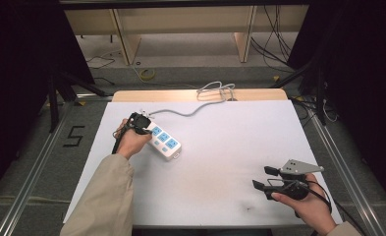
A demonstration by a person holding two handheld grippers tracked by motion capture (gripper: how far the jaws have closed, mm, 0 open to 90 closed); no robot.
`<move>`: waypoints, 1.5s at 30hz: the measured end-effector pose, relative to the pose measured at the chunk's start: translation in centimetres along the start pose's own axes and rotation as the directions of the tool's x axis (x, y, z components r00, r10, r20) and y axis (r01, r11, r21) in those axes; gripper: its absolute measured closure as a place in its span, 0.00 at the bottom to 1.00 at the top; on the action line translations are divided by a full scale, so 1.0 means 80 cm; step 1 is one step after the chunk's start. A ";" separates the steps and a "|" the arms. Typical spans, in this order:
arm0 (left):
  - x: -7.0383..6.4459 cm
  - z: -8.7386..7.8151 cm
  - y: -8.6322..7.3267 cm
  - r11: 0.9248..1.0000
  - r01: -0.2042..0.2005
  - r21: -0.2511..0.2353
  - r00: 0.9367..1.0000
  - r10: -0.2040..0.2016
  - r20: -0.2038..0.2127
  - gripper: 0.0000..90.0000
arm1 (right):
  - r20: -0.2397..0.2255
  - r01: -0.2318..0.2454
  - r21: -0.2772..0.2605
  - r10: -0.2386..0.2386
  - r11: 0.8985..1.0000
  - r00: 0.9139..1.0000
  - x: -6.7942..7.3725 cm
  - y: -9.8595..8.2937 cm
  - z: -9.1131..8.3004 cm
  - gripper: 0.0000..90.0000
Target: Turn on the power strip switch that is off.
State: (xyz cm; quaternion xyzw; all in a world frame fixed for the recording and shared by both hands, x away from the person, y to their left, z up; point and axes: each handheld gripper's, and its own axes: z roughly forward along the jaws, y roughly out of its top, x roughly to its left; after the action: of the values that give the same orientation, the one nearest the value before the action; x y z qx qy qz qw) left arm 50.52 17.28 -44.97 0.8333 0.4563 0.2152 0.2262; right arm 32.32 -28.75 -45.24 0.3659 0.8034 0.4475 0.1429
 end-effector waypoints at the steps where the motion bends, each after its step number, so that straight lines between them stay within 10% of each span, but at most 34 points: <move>1: -0.001 0.000 0.001 1.000 -0.003 0.000 1.000 0.003 -0.006 1.00 | 0.000 0.000 0.000 0.000 1.000 1.000 0.000 0.000 0.000 0.34; 45: -0.007 0.005 0.014 0.996 -0.015 0.083 0.999 0.018 -0.034 1.00 | -0.006 -0.002 0.003 0.002 1.000 1.000 0.001 -0.001 0.000 0.34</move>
State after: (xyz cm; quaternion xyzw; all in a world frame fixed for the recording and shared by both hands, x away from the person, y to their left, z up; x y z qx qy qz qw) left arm 51.23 16.15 -44.74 0.8419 0.4617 0.2122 0.1818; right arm 32.22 -28.72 -45.26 0.3656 0.8041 0.4476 0.1395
